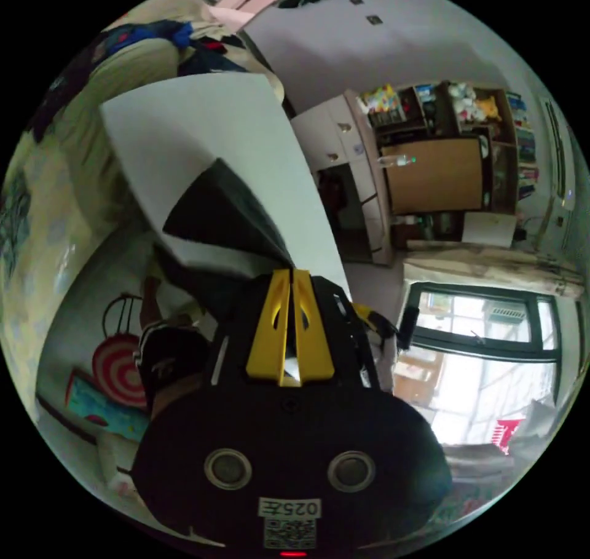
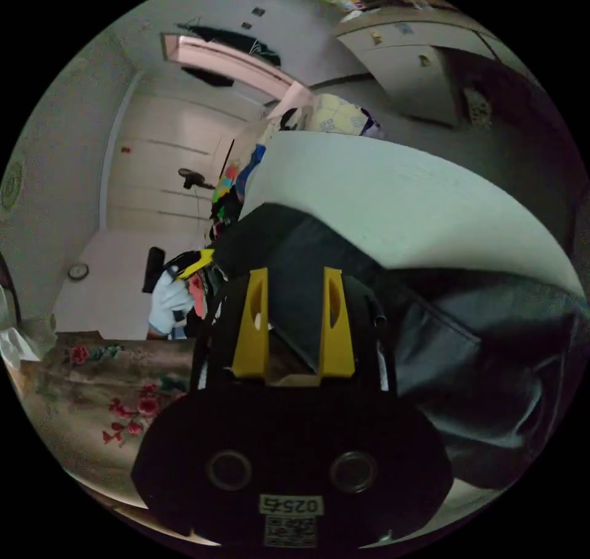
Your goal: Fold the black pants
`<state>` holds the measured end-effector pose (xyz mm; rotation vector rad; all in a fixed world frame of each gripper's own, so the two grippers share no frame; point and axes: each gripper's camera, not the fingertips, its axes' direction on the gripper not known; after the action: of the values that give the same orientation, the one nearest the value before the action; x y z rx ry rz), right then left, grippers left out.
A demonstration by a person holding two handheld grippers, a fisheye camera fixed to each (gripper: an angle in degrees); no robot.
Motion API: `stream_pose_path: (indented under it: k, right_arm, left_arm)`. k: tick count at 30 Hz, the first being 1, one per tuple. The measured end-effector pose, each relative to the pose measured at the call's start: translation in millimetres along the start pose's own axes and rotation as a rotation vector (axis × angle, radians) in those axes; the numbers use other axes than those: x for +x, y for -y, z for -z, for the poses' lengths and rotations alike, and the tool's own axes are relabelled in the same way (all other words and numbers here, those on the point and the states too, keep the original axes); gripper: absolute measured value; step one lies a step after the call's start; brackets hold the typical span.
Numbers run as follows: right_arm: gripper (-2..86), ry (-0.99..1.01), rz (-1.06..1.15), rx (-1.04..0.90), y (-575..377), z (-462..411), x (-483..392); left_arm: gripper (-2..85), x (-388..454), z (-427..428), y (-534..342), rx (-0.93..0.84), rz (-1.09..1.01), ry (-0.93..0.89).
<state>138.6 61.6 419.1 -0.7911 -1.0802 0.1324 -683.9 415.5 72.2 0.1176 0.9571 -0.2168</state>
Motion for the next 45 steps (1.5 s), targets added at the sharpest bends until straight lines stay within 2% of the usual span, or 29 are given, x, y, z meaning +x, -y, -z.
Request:
stream_pose_path:
  k: [2, 5, 9, 13, 18, 21, 27, 30, 34, 38, 41, 45]
  right_arm:
    - [13.1, -0.047, 0.129, -0.116, 24.6, -34.1, -16.9]
    - [13.1, -0.116, 0.281, -0.312, 47.5, -102.0, -40.8]
    - [13.3, -0.238, 0.467, -0.517, 55.5, -199.9, -70.5]
    - [13.2, -0.471, 0.687, -0.682, 36.0, -299.6, -97.5]
    - [6.2, -0.703, 0.861, -0.691, -3.8, -355.6, -120.5]
    - [2.3, -0.711, 0.93, -0.675, -34.4, -364.0, -131.3]
    - [-0.6, -0.802, 0.996, -0.667, -72.7, -379.2, -152.9]
    - [-0.9, -0.802, 0.93, -0.612, -64.8, -377.1, -159.3]
    - [-0.9, -0.718, 0.75, -0.456, -13.5, -331.1, -179.3]
    - [-1.0, -0.915, 0.77, -0.18, 33.3, -272.2, -221.8]
    - [-1.0, -0.99, 0.727, -0.164, 77.7, -258.7, -218.7]
    - [-1.0, -1.019, 0.543, -0.203, 131.5, -258.3, -177.0]
  left_arm:
    - [-1.0, -15.0, 47.9, -64.4, 0.031, 0.085, 0.038]
    - [-1.0, -35.9, 72.7, -138.7, 0.066, 0.216, 0.064]
    - [-1.0, -56.8, 78.3, -209.5, 0.143, 0.396, 0.037]
    - [-1.1, -65.9, 77.3, -261.0, 0.212, 0.502, -0.02]
    - [-1.2, -64.0, 77.7, -279.1, 0.234, 0.533, -0.053]
    - [-1.2, -59.0, 76.9, -276.2, 0.23, 0.524, -0.063]
    - [-1.2, -38.8, 71.7, -238.1, 0.164, 0.434, -0.029]
    - [-1.2, -18.6, 69.8, -206.6, 0.119, 0.334, 0.012]
    - [-1.0, 35.9, 87.8, -157.5, 0.143, 0.095, -0.022]
    - [-1.0, 107.9, 128.9, -103.7, 0.207, -0.229, -0.018]
    - [-1.1, 133.5, 140.2, -67.2, 0.249, -0.413, 0.062]
    - [-1.1, 90.8, 94.7, -5.2, 0.167, -0.419, 0.16]
